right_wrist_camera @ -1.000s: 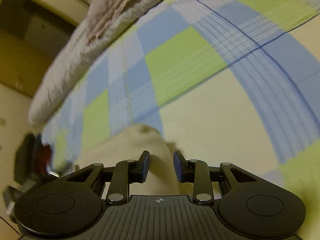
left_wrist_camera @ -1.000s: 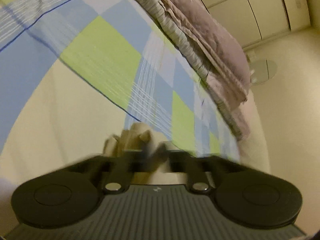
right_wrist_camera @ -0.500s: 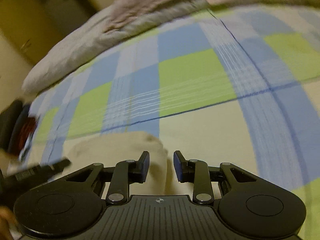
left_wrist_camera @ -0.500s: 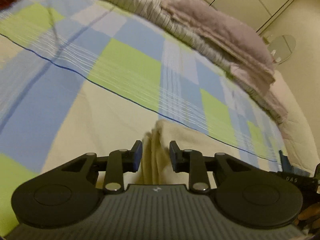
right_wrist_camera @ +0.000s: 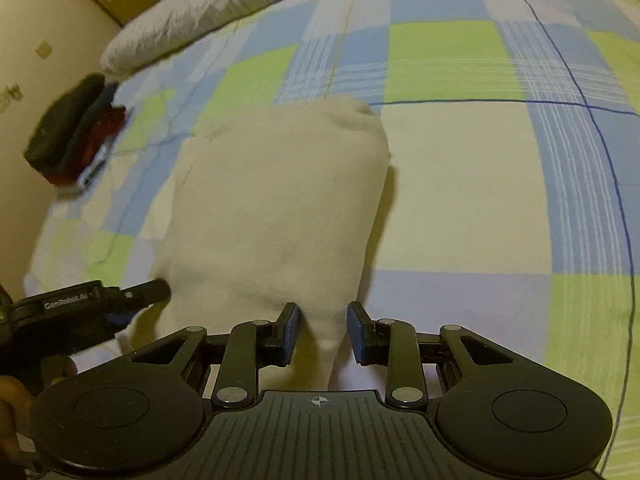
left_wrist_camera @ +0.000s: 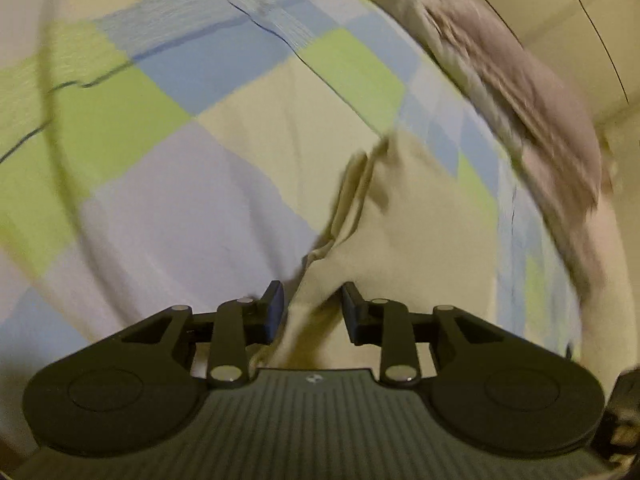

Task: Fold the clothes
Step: 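Pinch the end of the sweater strip with both grippers and roll it up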

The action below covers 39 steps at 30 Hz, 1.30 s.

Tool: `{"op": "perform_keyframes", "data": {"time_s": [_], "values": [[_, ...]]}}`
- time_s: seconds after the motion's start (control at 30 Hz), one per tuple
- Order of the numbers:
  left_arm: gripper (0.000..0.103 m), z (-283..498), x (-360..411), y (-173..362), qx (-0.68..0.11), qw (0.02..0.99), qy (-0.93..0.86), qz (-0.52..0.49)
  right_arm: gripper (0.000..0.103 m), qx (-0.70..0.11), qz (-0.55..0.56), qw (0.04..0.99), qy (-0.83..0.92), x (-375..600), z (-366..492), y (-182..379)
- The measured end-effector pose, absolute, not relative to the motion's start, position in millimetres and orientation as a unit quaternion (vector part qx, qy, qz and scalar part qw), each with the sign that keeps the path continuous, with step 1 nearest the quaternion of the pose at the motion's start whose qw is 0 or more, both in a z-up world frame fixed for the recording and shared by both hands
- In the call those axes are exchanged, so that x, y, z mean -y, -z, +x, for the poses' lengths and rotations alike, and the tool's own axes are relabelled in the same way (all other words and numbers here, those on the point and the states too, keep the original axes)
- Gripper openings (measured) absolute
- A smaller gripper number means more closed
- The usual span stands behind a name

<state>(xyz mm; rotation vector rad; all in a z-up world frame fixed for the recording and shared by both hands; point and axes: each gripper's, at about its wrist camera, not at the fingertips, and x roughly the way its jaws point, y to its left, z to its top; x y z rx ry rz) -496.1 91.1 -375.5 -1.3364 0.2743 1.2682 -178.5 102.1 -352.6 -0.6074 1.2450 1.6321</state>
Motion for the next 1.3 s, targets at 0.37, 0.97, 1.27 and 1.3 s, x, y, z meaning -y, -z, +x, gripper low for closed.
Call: {"op": "perform_keyframes", "data": {"time_s": [0.37,0.97,1.27,1.3], "values": [[0.038,-501,-23,422,0.059,0.448,-0.497,-0.740,0.068,-0.614,-0.158,0.473,-0.612,-86,-125,360],[0.010,-500,-51,441,0.079,0.487,-0.488,-0.720,0.050,-0.658,-0.033,0.399,-0.638,-201,-120,419],[0.009,-564,-145,382,-0.022,0.608,-0.468,-0.641,0.033,-0.740,0.097,0.453,-0.487,-117,-139,406],[0.010,-573,-162,383,-0.042,0.619,-0.464,-0.632,0.034,-0.752,0.101,0.448,-0.473,-103,-150,405]]}}
